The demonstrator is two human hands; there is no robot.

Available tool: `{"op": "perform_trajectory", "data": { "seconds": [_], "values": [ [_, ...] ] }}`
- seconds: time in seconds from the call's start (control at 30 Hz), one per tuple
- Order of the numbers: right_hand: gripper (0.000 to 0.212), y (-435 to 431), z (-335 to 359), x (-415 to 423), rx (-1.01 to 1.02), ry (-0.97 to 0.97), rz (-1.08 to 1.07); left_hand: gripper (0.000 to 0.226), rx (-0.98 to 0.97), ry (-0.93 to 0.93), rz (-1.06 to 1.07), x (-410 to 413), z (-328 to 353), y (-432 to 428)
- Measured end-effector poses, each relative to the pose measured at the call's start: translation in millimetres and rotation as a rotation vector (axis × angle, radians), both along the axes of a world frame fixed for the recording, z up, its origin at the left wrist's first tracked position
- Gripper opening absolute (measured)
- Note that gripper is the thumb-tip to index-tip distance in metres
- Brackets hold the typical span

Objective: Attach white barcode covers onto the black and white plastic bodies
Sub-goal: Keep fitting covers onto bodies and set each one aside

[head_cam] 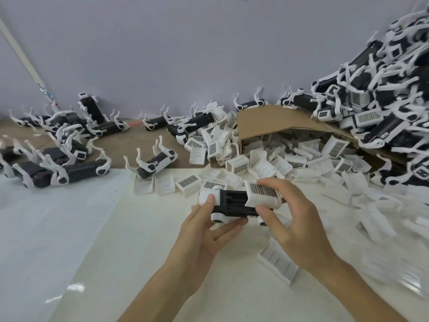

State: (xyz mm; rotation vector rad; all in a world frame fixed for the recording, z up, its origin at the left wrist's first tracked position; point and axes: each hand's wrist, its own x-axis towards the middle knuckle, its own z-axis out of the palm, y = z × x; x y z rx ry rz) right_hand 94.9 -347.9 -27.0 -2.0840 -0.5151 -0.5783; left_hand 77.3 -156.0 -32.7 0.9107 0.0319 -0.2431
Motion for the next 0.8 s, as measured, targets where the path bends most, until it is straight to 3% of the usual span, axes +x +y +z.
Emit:
{"op": "perform_trajectory", "data": {
  "seconds": [0.2,0.4,0.67,0.8],
  "values": [
    [0.036,-2.0,-0.2,-1.2,0.003,-0.001,0.041,0.051,0.018,-0.015,-0.043,-0.2,-2.1,-1.5],
    [0.027,-1.8,0.3,0.6,-0.028,-0.026,0.053,0.058,0.174,0.057,-0.028,-0.2,-5.8,-2.3],
    [0.049,-2.3,2.5,-1.6,-0.169,0.048,0.113,0.074,0.259,0.101,0.025,1.5,-6.9,-0.8],
    [0.051,-0.3,2.7,-1.5,-0.154,0.029,0.114,0.078,0.267,0.108,0.049,0.1,-7.2,-1.0]
  ]
}}
